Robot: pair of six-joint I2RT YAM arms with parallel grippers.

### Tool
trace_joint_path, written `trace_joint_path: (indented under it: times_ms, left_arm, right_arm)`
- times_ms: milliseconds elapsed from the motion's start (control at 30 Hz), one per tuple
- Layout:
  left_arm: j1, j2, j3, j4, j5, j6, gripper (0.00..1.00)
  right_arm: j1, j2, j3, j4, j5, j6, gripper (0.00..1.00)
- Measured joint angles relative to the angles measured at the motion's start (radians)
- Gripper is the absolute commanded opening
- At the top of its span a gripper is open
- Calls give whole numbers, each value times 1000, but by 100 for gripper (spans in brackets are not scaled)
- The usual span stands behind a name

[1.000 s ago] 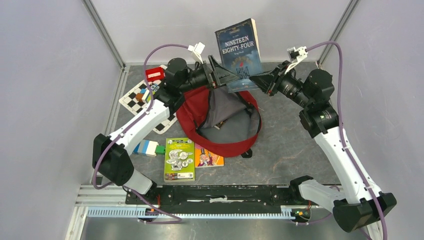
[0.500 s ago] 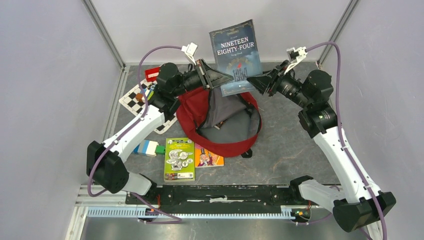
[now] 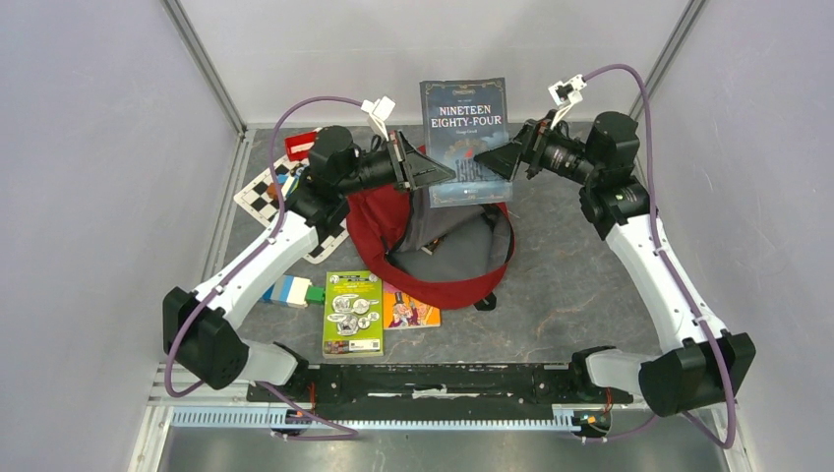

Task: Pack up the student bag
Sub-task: Pick up the book from the center of the board.

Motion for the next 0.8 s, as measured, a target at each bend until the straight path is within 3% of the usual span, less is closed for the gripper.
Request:
trace_joint_path:
  times_ms: [367, 800]
  left_arm:
    - [-3, -5, 48, 2, 79, 1, 2]
    - [-5, -7, 112, 18, 100, 0, 2]
  right_arm:
    - [-6, 19, -32, 105, -167, 162, 98]
    - [-6, 24, -51, 184, -253, 265, 98]
